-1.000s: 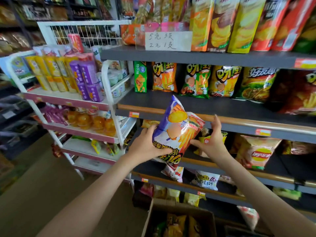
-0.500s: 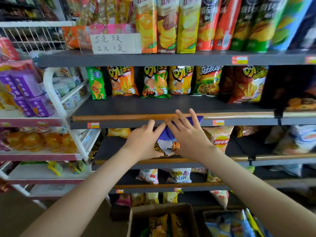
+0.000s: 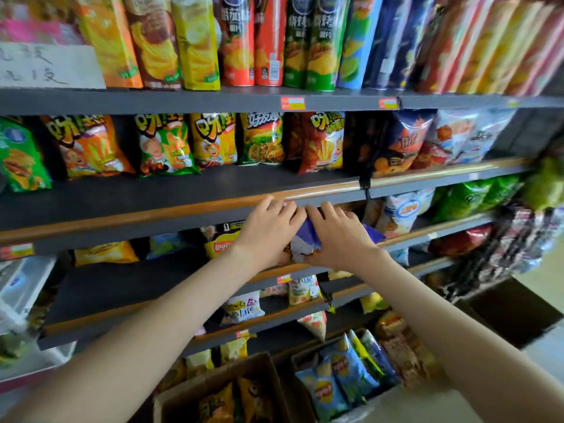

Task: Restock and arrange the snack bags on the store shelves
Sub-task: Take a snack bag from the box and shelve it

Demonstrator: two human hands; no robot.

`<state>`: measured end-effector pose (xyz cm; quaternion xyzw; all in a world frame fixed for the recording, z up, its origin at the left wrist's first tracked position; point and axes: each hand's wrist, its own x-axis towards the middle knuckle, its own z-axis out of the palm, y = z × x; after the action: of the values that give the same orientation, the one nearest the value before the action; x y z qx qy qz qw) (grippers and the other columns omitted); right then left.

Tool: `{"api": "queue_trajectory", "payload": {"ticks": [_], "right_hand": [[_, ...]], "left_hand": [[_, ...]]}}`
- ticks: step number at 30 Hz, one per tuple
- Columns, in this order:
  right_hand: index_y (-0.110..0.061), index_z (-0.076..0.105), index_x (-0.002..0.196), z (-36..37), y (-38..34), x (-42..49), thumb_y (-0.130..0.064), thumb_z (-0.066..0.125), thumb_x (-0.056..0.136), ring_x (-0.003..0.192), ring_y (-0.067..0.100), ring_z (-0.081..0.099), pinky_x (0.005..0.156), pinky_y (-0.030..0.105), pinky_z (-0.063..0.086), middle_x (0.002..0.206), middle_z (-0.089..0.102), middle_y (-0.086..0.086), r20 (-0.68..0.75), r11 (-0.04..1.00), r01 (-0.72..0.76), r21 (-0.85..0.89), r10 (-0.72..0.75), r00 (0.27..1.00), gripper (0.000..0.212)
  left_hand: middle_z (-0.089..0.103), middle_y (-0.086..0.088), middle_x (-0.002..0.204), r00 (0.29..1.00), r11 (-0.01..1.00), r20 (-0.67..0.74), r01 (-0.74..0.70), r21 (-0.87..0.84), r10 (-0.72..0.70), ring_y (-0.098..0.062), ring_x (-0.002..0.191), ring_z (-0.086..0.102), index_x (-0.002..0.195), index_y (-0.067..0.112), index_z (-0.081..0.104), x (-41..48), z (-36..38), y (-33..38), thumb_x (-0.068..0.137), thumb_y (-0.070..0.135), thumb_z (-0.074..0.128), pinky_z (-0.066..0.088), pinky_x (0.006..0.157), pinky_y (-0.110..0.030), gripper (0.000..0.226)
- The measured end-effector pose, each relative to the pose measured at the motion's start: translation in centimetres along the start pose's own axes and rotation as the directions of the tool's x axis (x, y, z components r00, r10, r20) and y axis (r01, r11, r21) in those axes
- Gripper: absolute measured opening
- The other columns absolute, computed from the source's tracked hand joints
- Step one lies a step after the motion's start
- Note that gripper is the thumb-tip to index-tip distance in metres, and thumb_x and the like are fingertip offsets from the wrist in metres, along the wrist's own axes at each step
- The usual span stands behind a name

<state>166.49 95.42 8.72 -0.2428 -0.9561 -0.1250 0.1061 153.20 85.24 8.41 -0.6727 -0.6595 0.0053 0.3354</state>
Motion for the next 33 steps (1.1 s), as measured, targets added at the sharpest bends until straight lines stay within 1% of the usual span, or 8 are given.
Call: {"api": "queue_trajectory", "payload": {"ticks": [2,6,11,15,19,24,30,33], "right_hand": [[-0.016,0.028,0.141,0.0,2.9,-1.1,-0.069,0.061,0.072,0.115,0.029,0.051,0.091,0.043,0.043,0.127,0.045,0.008,-0.012,0.996,-0.077,0.037,0.078,0.997,0.093],[-0.014,0.031,0.141,1.1,9.8,-3.2,-0.068,0.064,0.067,0.114,0.031,0.051,0.090,0.044,0.045,0.126,0.044,0.009,-0.020,0.972,-0.207,0.111,0.210,0.977,0.097],[-0.015,0.033,0.139,2.9,20.3,-6.3,-0.054,0.074,0.065,0.111,0.035,0.050,0.083,0.045,0.044,0.126,0.042,0.008,0.032,0.868,-0.354,0.348,0.366,0.930,0.093],[-0.012,0.033,0.137,4.3,29.4,-8.8,-0.041,0.080,0.064,0.113,0.034,0.048,0.093,0.045,0.044,0.122,0.041,0.009,0.063,0.720,-0.431,0.544,0.478,0.876,0.092],[-0.010,0.035,0.137,5.1,37.6,-11.5,-0.033,0.085,0.067,0.120,0.021,0.037,0.089,0.023,0.030,0.116,0.037,0.003,0.073,0.594,-0.445,0.670,0.543,0.836,0.089],[-0.014,0.042,0.130,6.6,46.6,-14.0,-0.035,0.086,0.065,0.111,0.015,0.038,0.084,0.019,0.028,0.110,0.038,-0.002,0.073,0.513,-0.458,0.726,0.605,0.793,0.081],[-0.028,0.048,0.124,9.6,57.6,-14.2,-0.047,0.087,0.057,0.113,0.017,0.049,0.095,0.040,0.046,0.112,0.049,-0.005,0.053,0.334,-0.389,0.858,0.697,0.715,0.080],[-0.038,0.051,0.108,11.6,64.2,-13.4,-0.057,0.087,0.051,0.105,0.018,0.060,0.087,0.044,0.054,0.114,0.059,0.000,0.066,0.241,-0.333,0.912,0.714,0.697,0.070]], "left_hand": [[0.060,-0.015,0.121,0.999,0.999,-0.024,0.030,0.018,-0.030,-0.031,0.112,0.058,0.129,0.005,0.054,1.7,-0.4,1.4,0.067,0.034,0.078,0.041,0.103,-0.046,0.073],[0.050,-0.019,0.137,0.990,0.994,-0.119,0.064,-0.088,-0.074,-0.033,0.127,0.048,0.138,0.005,0.046,5.0,-0.6,4.2,0.069,0.040,0.078,0.033,0.109,-0.051,0.084],[0.045,-0.019,0.142,0.988,0.980,-0.119,0.072,-0.183,-0.095,-0.034,0.129,0.046,0.139,0.007,0.046,11.5,0.2,10.6,0.076,0.032,0.073,0.034,0.109,-0.052,0.073],[0.044,-0.020,0.142,0.991,0.954,-0.083,0.072,-0.291,-0.100,-0.035,0.128,0.046,0.138,0.006,0.047,18.2,2.3,17.2,0.079,0.031,0.072,0.037,0.107,-0.051,0.069],[0.041,-0.018,0.143,0.981,0.873,0.002,0.174,-0.456,-0.195,-0.034,0.128,0.043,0.142,0.004,0.040,24.9,3.8,23.5,0.083,0.033,0.068,0.035,0.107,-0.043,0.071],[0.020,-0.010,0.155,0.979,0.790,0.097,0.200,-0.580,-0.177,-0.026,0.141,0.023,0.151,0.013,0.018,33.3,6.2,29.0,0.094,0.039,0.053,0.021,0.113,-0.035,0.072],[0.020,-0.011,0.156,0.994,0.771,0.072,0.112,-0.627,-0.086,-0.026,0.142,0.021,0.151,0.013,0.018,44.8,9.7,34.7,0.094,0.040,0.054,0.018,0.114,-0.033,0.073],[0.026,-0.012,0.154,0.996,0.755,-0.002,0.069,-0.652,-0.092,-0.027,0.140,0.027,0.150,0.009,0.023,51.5,11.6,37.4,0.093,0.038,0.055,0.021,0.113,-0.032,0.071]]}}
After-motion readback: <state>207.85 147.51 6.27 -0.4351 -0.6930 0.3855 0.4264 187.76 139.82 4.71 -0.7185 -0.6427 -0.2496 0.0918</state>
